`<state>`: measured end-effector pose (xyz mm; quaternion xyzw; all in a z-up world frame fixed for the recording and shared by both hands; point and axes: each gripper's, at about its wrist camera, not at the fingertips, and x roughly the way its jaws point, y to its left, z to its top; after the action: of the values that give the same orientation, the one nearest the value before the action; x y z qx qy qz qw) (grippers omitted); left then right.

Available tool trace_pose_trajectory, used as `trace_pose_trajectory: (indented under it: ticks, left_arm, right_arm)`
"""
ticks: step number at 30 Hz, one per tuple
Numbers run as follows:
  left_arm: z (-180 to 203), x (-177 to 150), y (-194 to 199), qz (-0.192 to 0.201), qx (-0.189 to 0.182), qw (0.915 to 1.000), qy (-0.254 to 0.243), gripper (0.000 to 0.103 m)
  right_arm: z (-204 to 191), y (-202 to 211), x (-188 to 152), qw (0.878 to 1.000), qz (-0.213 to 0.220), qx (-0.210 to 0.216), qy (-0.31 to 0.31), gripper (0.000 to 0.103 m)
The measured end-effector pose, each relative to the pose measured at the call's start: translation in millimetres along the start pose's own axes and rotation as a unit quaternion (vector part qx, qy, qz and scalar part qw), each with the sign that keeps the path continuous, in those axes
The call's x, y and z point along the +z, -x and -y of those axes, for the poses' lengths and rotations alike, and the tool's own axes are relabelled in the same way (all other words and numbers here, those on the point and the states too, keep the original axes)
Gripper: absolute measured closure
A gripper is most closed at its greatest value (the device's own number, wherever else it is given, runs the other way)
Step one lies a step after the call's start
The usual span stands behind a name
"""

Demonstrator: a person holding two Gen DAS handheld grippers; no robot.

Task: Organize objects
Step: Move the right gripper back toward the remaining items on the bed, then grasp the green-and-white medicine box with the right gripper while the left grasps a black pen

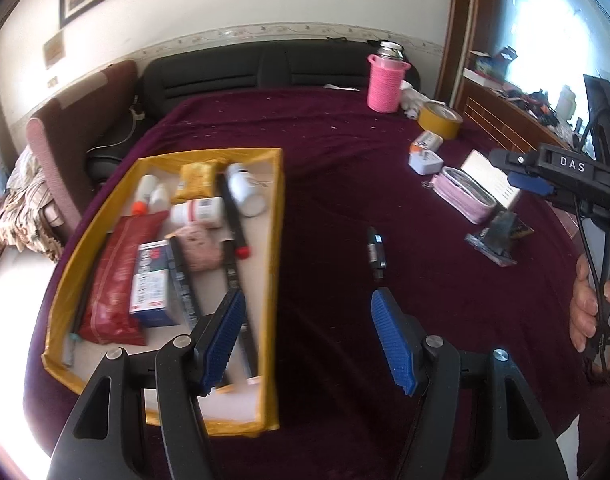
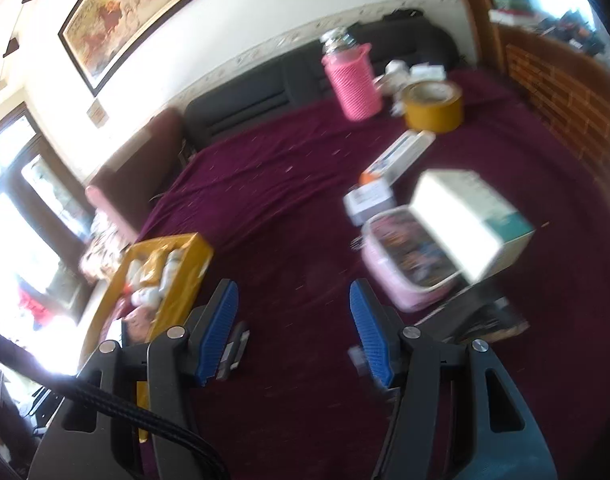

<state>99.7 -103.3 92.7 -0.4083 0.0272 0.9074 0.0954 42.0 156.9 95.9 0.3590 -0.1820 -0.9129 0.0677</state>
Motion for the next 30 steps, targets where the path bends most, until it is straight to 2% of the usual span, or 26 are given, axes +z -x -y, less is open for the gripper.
trace_pose_trajectory:
  ticks: [8,11,14,17,21,25,27,28,29,30]
  left_arm:
    - [34.2,19.1,-26.1,-0.013,-0.019,0.9997,-0.001,0.043]
    - [36.5,21.2,-42.5,-0.03,-0.007,0.9995,0.0,0.043]
    - [40.5,23.1,-60.0,-0.047,0.001,0.9989,-0.002,0.044]
    - [50.5,26.0,-76.6,-0.054,0.002,0.9985,-0.011,0.044]
    - [66.8,29.1,-102.5,-0.058,0.03,0.9968,-0.046,0.044]
    - [75.8,29.1,-123.8,-0.06,0.05,0.9946,-0.069,0.044]
    - [76.8,29.8,-134.5,-0.066,0.045,0.9942,-0.072,0.044]
    - [76.4,30.3,-137.4,-0.064,0.039,0.9944,-0.074,0.048]
    - [75.3,31.9,-137.4,-0.059,0.032,0.9951,-0.073,0.068]
    - [73.7,33.5,-137.5,-0.063,0.01,0.9956,-0.069,0.081]
  right_arm:
    - [55.0,8.0,17.8,0.996,0.068,-0.045,-0.032,0.04]
    - [82.2,7.2,14.8,0.992,0.091,-0.061,-0.061,0.04]
    - [106.3,2.2,12.1,0.99,0.079,-0.065,-0.097,0.04]
    - [121.5,5.2,13.3,0.987,0.081,-0.049,-0.13,0.04]
    - [124.4,12.8,13.7,0.985,0.094,-0.05,-0.133,0.04]
    - [128.0,9.8,13.9,0.985,0.088,-0.054,-0.138,0.04]
    - [131.6,8.9,13.9,0.984,0.084,-0.052,-0.146,0.04]
    - [133.9,9.3,13.9,0.983,0.086,-0.052,-0.15,0.04]
    - [135.4,9.5,14.0,0.983,0.088,-0.054,-0.153,0.04]
    - [137.1,11.1,13.2,0.982,0.091,-0.057,-0.155,0.04]
